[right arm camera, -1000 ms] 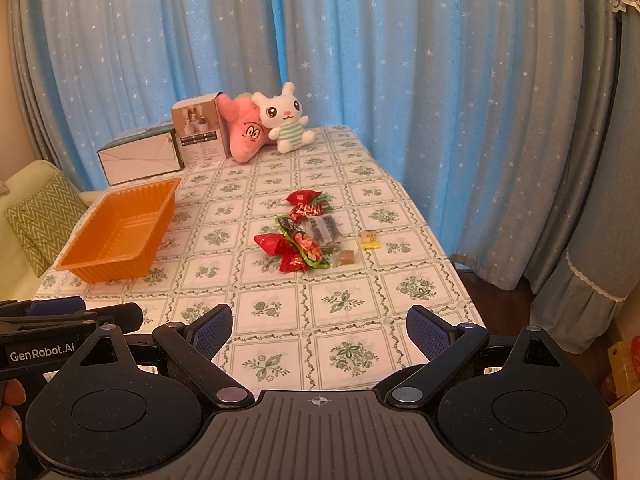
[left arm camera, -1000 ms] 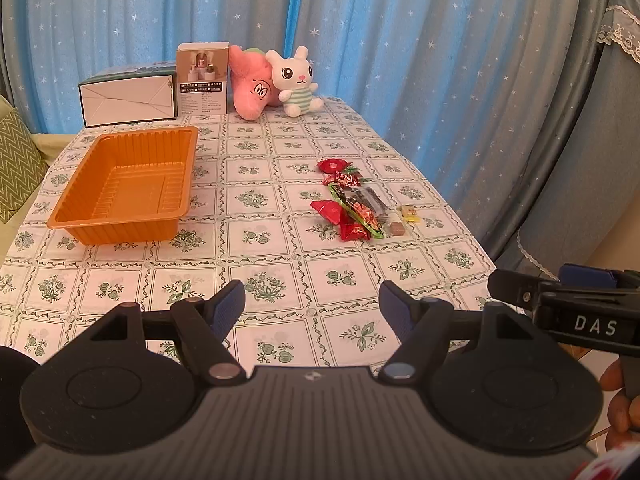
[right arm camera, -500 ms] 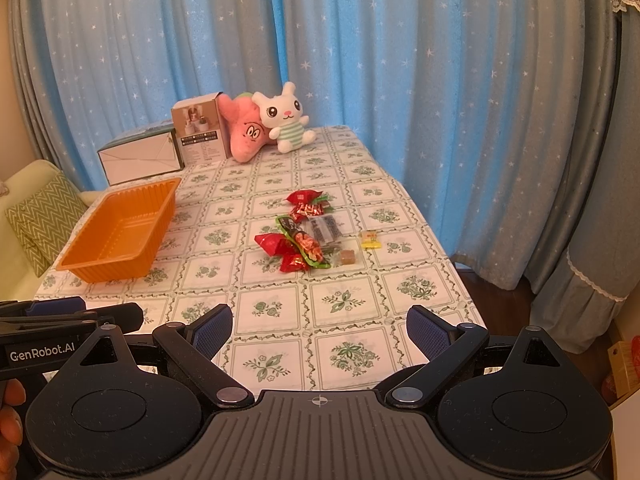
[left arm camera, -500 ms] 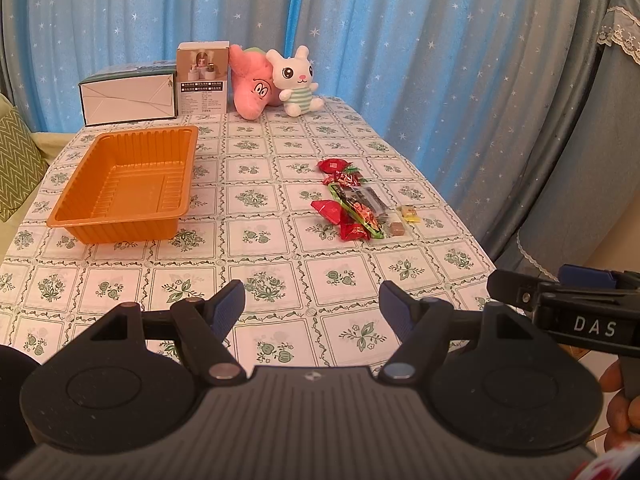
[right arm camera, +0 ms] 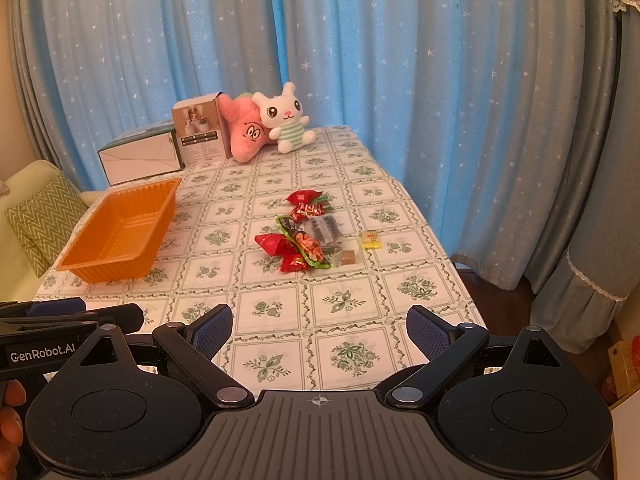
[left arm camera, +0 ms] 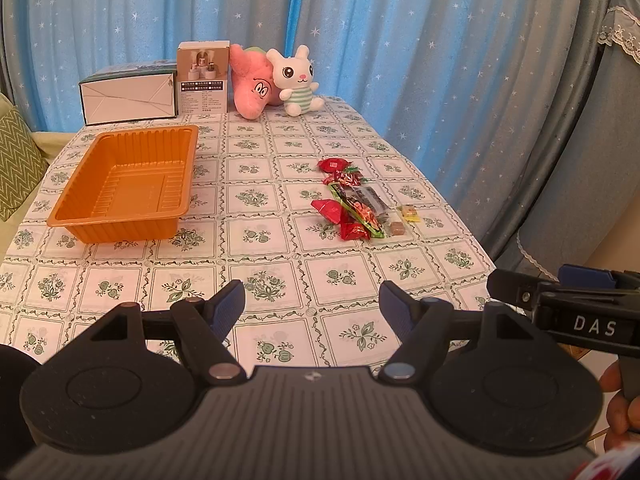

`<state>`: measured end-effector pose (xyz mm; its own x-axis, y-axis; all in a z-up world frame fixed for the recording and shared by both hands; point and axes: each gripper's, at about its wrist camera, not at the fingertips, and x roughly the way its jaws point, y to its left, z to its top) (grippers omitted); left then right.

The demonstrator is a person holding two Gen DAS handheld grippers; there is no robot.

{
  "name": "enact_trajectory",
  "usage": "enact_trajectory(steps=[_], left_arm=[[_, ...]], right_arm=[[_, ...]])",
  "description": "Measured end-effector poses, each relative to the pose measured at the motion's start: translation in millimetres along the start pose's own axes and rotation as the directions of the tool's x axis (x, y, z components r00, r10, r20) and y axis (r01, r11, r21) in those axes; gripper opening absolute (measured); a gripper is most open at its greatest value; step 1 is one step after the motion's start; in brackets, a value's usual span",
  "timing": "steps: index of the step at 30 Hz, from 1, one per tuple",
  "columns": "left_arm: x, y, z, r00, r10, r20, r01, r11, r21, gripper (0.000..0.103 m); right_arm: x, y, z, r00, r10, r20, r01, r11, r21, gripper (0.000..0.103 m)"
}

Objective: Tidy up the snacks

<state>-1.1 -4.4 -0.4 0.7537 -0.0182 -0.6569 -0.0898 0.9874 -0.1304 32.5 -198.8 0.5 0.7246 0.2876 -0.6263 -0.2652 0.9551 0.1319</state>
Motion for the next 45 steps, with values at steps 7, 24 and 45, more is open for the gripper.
enact_trajectory(steps=[7,24,45], left_arm=[[0.2,-0.1,0.0,1.000,0.000,-0.001,0.000,1.000,0.001,0.072],[10.6,5.8,2.4,1.000,0.011,-0.008,-0.012,1.000,-0.008,0.072],[161.4,11.6,69.6,0.991,-0.098,-0.095,0.108,0.989,0.104,0.058]], right_arm=[[0.8,-0.1,-0.4,1.000,0.000,0.000,0.000,1.000,0.001,0.094],[9.1,-7.2,7.3,1.000,-0.012,0.028,0.011,1.000,0.022,0.094],[104.8,-61.7,49.9,0.999,-0.001,0.041,0.000,1.000,0.010,0.078]])
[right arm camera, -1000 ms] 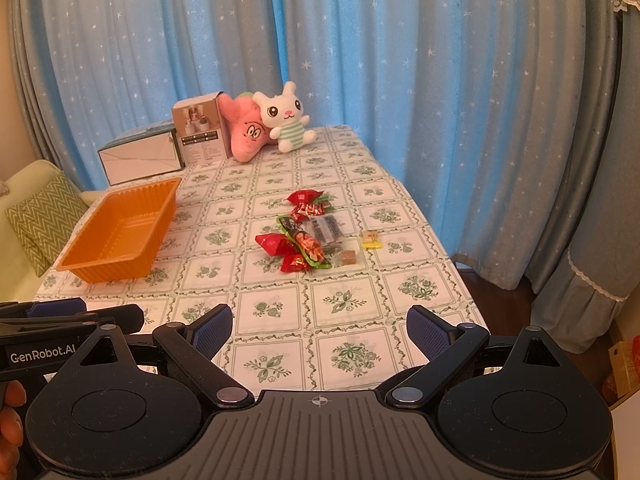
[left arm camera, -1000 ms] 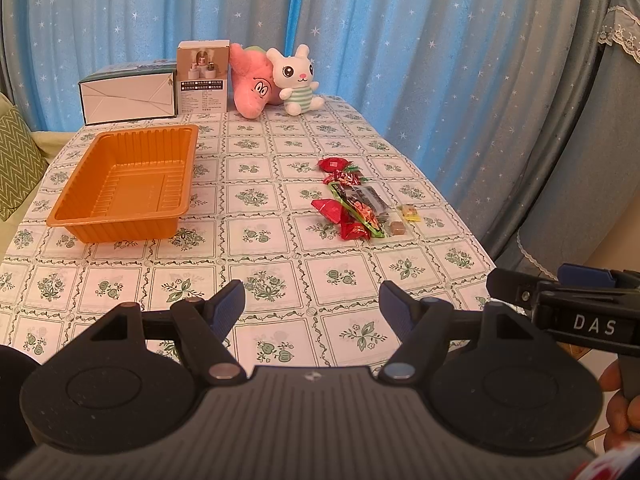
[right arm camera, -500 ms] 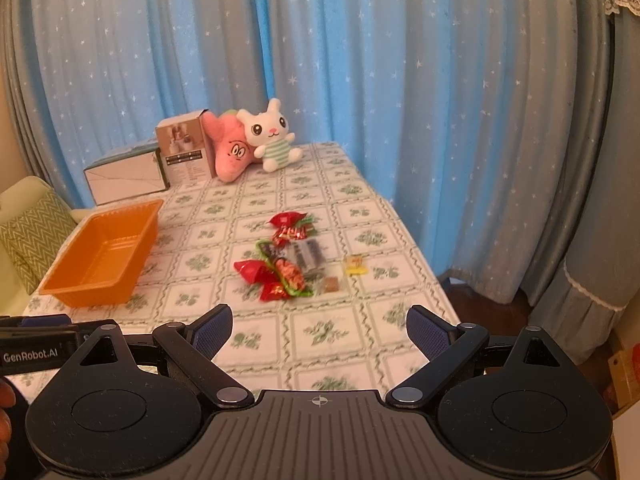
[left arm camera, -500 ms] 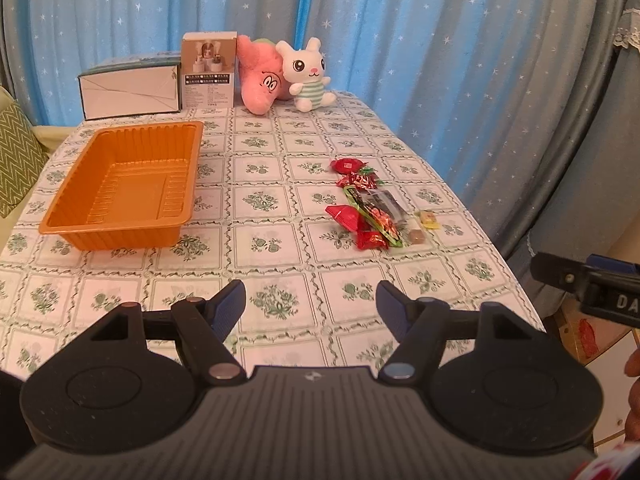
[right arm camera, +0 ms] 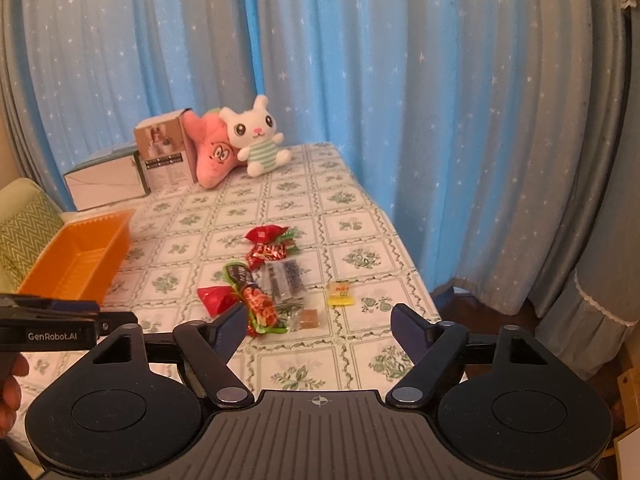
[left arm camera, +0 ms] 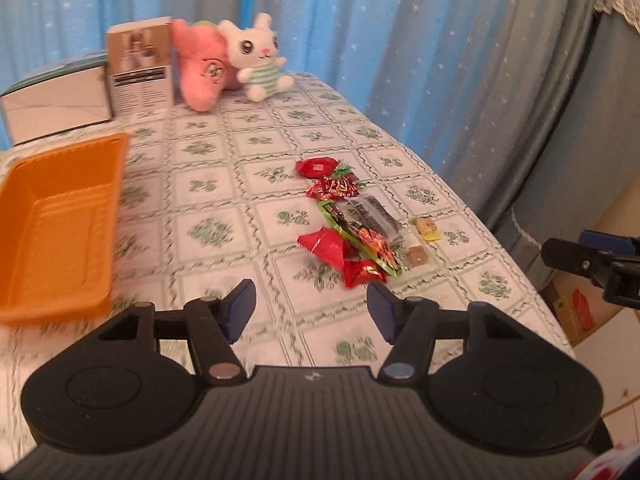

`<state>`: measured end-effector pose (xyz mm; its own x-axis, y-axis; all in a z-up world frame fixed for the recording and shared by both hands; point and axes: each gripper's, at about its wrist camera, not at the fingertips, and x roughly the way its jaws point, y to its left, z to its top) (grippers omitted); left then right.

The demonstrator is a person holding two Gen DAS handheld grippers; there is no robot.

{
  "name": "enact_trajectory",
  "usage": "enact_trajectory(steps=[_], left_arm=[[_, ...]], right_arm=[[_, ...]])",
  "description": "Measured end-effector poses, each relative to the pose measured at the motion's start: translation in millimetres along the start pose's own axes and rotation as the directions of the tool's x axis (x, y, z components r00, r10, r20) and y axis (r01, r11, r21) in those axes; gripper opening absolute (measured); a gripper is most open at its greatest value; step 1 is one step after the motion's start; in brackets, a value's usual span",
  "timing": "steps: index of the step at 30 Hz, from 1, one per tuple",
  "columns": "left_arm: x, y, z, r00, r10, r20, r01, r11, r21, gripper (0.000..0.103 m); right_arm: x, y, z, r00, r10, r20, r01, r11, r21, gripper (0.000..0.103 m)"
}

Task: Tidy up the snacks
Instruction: 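Move the left tool to the snacks and grasp a red wrapped candy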

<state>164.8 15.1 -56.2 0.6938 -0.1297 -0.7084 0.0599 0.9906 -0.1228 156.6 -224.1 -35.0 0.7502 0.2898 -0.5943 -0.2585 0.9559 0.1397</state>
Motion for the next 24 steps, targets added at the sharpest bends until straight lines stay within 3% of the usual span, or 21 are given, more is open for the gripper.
enact_trajectory(steps=[6,12,19,24], left_arm=[[56.2,8.7,17.2,0.995,-0.092,-0.031,0.094,0.994,0.059,0.056],[103.5,4.1,27.8,0.990,-0.125,-0.068,0.135,0.976,0.169,0.044],[136.0,-0.3,37.0,0.979,-0.164,-0.121,0.192,0.942,0.275,0.041],[147.7,-1.9,37.7,0.970,-0.182,-0.162,0.226,0.920,0.319,0.029]], right_arm=[[56.5,-5.4,-3.4,0.997,0.027,-0.070,-0.028,1.000,-0.011,0.070],[101.6,-11.0,-9.3,0.991,0.031,-0.130,-0.030,1.000,0.006,0.070],[134.0,-12.7,-15.1,0.985,0.026,-0.173,-0.027,1.000,-0.004,0.070],[147.0,-10.0,-14.4,0.984,0.038,-0.176,-0.041,0.999,-0.012,0.069]])
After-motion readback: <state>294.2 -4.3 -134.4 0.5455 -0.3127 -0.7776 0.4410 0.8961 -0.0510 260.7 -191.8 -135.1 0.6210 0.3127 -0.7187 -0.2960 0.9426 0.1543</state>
